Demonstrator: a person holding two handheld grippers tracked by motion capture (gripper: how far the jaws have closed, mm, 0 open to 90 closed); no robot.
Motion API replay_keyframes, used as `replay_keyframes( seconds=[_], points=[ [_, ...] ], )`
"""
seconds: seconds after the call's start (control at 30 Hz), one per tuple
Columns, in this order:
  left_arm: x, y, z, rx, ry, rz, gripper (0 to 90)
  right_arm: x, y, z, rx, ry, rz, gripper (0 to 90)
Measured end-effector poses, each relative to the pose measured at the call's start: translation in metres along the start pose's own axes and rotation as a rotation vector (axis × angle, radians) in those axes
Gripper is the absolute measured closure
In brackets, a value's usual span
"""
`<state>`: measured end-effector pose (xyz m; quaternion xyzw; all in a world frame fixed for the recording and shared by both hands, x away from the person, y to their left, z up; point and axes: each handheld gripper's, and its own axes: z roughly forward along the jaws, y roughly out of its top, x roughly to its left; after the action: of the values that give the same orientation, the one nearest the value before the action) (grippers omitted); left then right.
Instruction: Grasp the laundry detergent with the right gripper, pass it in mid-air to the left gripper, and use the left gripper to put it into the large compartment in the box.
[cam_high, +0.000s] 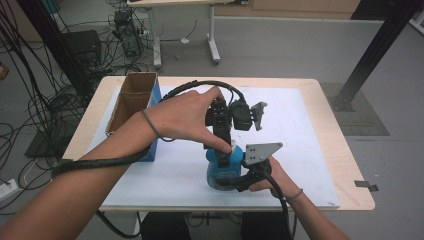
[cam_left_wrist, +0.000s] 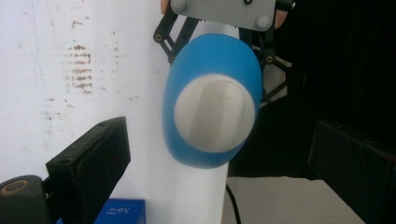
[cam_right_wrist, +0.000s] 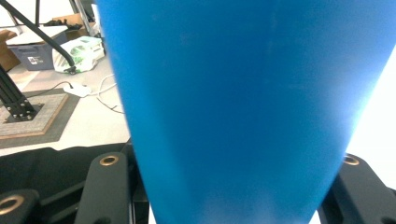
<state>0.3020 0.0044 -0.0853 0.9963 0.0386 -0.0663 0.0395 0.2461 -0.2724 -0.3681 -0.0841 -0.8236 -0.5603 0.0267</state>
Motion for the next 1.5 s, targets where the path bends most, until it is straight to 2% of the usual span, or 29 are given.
replay_keyframes(
  seconds=[0.67,0.87,1.07,1.5],
  points=[
    [-0.0009,-0.0016,0.0002,-0.009,0.007,0.001,6.2,-0.0007,0.0005,0.0018,-0.002,0.010,0.000,42.6],
    [0.0027,-0.0038,-0.0005,-0.021,-0.007,-0.008,6.0,-0.0008,0.0006,0.0017,-0.003,0.009,-0.002,42.5],
    [-0.0002,-0.0042,-0.0015,-0.031,0.011,-0.008,5.5,-0.0004,0.0014,0.0015,0.001,0.011,-0.004,42.5],
    [-0.0037,0.0018,0.0042,-0.016,0.016,0.010,5.1,0.0003,0.0045,-0.0002,-0.006,0.008,-0.013,42.6]
  ],
)
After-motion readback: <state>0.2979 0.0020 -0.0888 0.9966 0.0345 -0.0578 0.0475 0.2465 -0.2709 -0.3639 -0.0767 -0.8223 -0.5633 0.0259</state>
